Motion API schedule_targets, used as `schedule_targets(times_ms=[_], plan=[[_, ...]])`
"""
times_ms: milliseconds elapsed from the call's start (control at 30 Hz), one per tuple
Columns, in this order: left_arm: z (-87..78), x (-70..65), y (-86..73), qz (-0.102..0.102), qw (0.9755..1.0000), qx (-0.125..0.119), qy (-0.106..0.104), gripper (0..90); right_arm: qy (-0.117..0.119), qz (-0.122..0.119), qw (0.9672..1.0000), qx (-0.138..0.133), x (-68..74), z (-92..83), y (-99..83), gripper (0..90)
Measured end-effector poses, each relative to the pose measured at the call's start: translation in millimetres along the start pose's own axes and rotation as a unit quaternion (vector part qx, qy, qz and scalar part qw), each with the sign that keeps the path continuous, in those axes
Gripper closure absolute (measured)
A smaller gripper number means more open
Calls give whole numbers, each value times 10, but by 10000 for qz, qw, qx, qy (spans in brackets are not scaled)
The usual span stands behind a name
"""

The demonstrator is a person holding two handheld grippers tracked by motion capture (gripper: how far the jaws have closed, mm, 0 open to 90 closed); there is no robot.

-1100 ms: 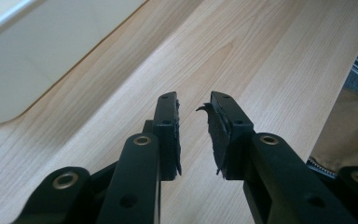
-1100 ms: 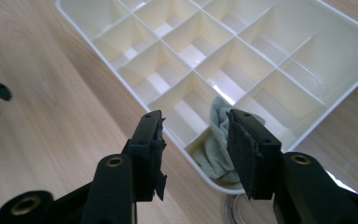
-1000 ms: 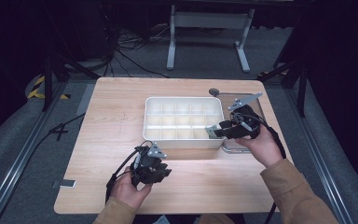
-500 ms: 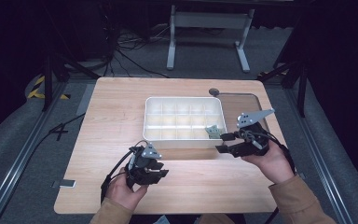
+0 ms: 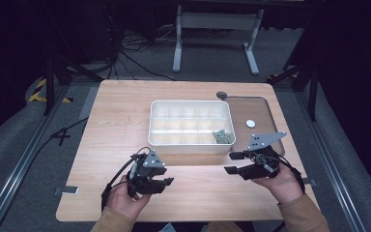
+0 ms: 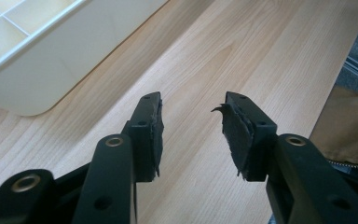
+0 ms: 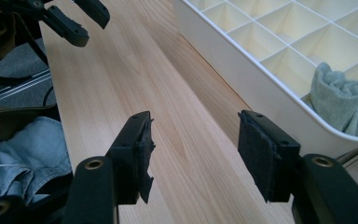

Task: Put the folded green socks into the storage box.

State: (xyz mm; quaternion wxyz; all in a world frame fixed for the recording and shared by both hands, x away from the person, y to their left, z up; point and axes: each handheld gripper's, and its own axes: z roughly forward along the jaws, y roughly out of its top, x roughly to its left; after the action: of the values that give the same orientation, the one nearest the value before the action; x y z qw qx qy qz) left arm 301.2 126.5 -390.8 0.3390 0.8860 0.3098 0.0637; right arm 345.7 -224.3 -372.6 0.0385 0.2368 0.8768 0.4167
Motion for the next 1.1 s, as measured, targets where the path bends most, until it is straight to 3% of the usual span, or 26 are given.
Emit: schedule_targets(times_ms=[167, 433, 767, 900, 1100], plan=[[17, 8, -54, 204, 9998, -57, 71, 532, -38, -8, 10000, 4, 13, 89, -153, 431], [48, 53, -81, 151, 9998, -81, 65, 524, -206, 58, 9998, 6, 23, 199, -370, 430], [157, 101, -136, 77, 9999, 77, 9, 524, -304, 90, 9994, 131, 22, 364, -566, 424], [214, 104, -150, 206, 9995, 217, 70, 523, -326, 65, 9991, 248, 45, 445, -629, 422], [265, 121, -167, 203, 9992, 333, 39, 517, -491, 37, 9985, 244, 64, 519, -702, 409]])
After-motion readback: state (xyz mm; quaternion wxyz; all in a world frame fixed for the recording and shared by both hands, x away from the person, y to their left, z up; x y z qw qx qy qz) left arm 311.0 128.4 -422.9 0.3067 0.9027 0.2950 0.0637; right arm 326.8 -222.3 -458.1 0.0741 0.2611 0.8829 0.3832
